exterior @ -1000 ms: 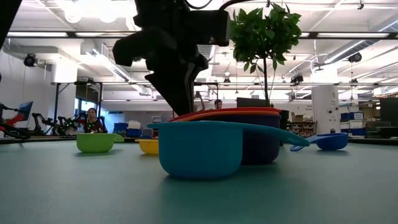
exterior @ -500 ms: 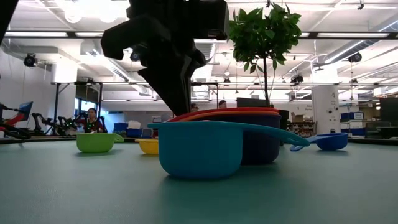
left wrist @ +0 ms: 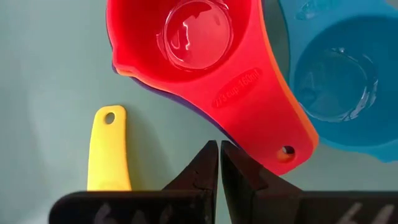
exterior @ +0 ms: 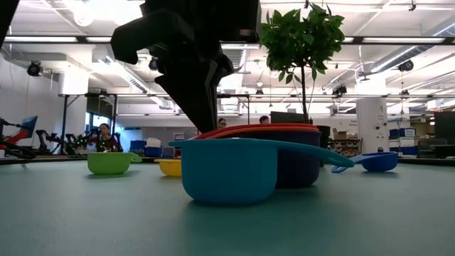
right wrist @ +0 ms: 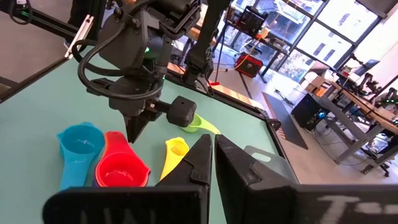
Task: Nest measuring cups in basket
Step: Stack the red measuring cup into the orange measuring cup, then stack the light blue measuring cup into the red measuring cup
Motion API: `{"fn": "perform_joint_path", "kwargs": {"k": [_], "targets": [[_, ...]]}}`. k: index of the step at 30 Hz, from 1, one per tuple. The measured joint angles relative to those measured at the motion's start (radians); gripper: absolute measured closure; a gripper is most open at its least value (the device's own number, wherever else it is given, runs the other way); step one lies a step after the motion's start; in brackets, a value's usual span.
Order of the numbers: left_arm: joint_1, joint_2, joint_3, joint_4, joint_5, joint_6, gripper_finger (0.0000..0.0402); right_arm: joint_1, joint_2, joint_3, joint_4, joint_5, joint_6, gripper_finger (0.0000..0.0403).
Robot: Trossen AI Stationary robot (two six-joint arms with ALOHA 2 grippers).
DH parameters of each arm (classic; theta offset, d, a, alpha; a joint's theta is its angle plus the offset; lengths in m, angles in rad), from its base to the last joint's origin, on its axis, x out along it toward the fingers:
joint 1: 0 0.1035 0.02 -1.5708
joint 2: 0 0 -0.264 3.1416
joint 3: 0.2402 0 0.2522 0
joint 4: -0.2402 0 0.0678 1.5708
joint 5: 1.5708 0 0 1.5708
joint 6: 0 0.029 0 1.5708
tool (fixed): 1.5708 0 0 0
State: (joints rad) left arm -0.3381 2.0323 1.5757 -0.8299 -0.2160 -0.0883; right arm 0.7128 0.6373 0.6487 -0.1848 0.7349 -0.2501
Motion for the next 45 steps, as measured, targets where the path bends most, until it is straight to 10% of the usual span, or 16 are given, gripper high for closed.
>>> {"fn": "perform_joint_path", "kwargs": {"k": [13, 31, 45], "targets": [[-0.022, -0.083, -0.019, -0.03, -0.02, 0.042, 0.0402, 0.0, 0.0, 0.0, -0.02, 0.0, 0.018, 0.0394], [-0.088, -0.462, -0.428, 0.355, -0.115, -0.007, 0.0402, 0.0, 0.009, 0.0, 0.028, 0.002, 0.111, 0.0394], [-0.15, -0.481, -0.451, 0.341, -0.218, 0.218, 0.0402, 0.0, 0.259, 0.096, 0.081, -0.096, 0.34, 0.0394]]}}
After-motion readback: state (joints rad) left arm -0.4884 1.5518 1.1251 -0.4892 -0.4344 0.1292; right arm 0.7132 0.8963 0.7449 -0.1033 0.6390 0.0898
